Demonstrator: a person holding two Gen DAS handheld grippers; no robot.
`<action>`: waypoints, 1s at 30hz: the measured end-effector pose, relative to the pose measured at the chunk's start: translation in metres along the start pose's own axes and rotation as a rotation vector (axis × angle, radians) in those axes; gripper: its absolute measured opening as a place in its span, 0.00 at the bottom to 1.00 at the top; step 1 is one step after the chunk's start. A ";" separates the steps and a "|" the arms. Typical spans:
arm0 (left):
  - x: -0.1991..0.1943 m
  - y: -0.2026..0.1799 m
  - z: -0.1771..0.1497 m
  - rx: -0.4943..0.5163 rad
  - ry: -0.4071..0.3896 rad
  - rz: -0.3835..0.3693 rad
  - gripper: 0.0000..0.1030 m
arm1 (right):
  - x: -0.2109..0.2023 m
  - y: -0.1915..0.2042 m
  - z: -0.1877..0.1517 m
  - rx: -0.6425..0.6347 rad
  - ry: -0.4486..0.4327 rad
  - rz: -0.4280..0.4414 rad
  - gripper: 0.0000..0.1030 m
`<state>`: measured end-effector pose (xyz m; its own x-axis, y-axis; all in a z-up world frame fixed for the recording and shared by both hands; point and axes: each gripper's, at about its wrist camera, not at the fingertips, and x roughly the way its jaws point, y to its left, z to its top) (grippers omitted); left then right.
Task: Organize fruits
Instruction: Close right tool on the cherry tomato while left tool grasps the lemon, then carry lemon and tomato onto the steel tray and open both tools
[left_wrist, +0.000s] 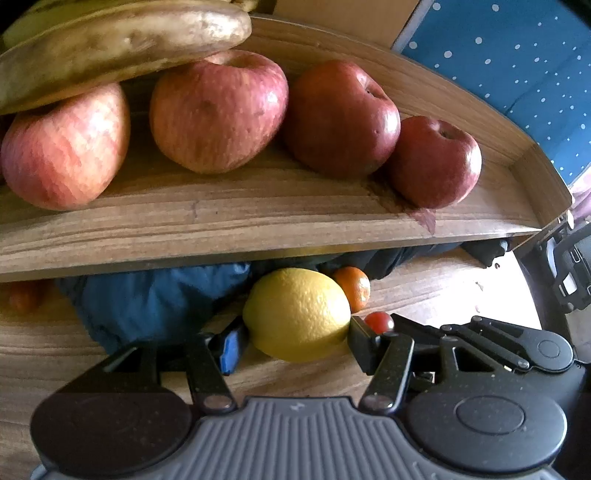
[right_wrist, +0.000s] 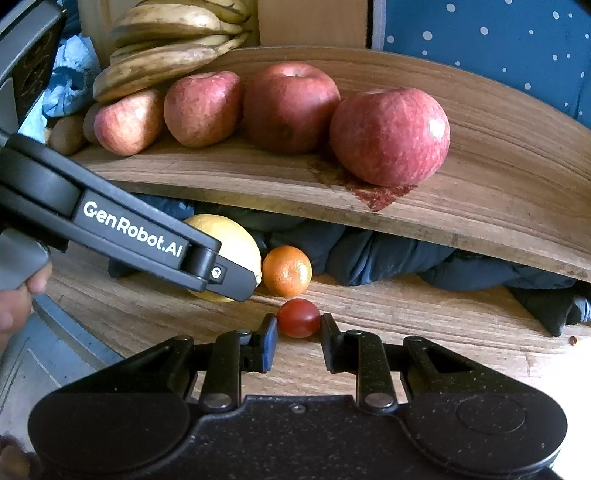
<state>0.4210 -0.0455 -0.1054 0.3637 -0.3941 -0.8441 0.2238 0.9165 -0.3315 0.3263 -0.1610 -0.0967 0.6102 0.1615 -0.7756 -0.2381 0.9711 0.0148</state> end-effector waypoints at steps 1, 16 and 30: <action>-0.001 0.001 -0.002 0.001 0.001 -0.002 0.61 | 0.000 0.000 0.001 0.000 0.000 0.001 0.25; -0.018 -0.003 -0.023 0.016 -0.012 -0.033 0.60 | -0.016 0.007 0.006 -0.017 -0.006 -0.007 0.25; -0.061 0.017 -0.053 0.010 -0.060 -0.069 0.60 | -0.045 0.033 -0.001 -0.045 -0.036 -0.005 0.25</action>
<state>0.3541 -0.0024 -0.0816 0.4002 -0.4595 -0.7929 0.2592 0.8866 -0.3830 0.2907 -0.1362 -0.0619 0.6380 0.1638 -0.7524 -0.2682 0.9632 -0.0178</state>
